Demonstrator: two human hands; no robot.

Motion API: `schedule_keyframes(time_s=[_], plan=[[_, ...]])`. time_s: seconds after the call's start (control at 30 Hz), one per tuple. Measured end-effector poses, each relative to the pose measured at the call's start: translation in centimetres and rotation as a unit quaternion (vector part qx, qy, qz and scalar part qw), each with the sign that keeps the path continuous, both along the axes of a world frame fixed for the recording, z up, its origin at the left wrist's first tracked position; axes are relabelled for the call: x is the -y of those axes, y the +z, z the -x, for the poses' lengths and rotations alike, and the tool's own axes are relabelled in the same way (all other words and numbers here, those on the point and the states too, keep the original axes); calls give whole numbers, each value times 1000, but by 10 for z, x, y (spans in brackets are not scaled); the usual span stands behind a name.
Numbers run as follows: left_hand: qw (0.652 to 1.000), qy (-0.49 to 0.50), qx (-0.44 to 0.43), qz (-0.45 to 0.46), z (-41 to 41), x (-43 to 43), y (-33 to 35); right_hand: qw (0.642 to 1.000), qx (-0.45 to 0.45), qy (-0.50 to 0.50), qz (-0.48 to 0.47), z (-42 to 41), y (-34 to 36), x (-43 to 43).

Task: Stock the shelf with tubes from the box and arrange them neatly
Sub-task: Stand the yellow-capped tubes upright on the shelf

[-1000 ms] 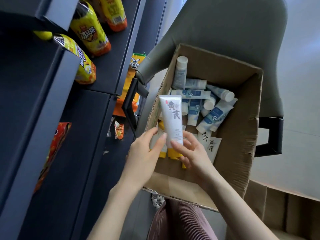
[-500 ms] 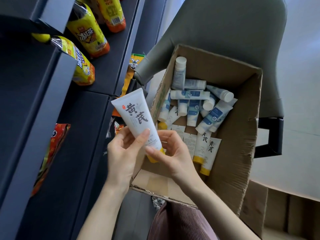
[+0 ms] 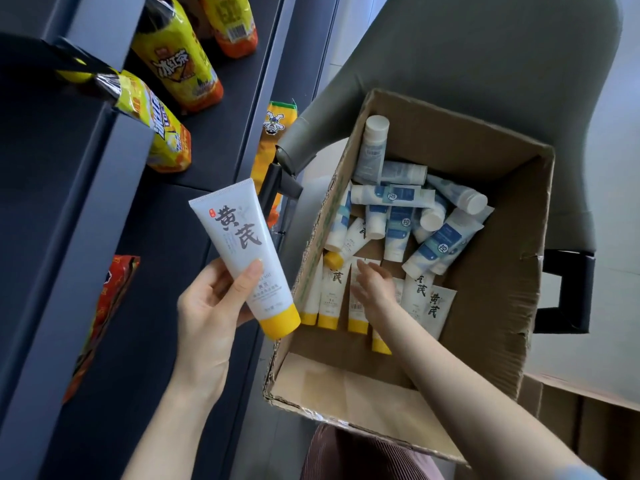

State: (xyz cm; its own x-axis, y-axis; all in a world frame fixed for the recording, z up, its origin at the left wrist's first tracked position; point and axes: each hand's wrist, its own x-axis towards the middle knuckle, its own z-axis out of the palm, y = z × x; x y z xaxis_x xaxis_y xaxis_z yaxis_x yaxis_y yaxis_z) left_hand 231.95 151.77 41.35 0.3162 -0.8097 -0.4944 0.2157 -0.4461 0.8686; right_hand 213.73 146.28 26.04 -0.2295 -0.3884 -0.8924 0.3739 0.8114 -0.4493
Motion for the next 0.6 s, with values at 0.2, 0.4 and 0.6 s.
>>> schedule_keyframes(time_s=[0.2,0.4,0.6], plan=[[1000,0,1,-7,-8,10,-7,998,48,-37,-18,-8,-20,35],[1000,-5,1,-6,-15,20,-11,993,92,-45,-51,-17,-25,51],[1000,-4,17,-8,-18,22,-15,998,22,-30,-43,-25,-36,56]])
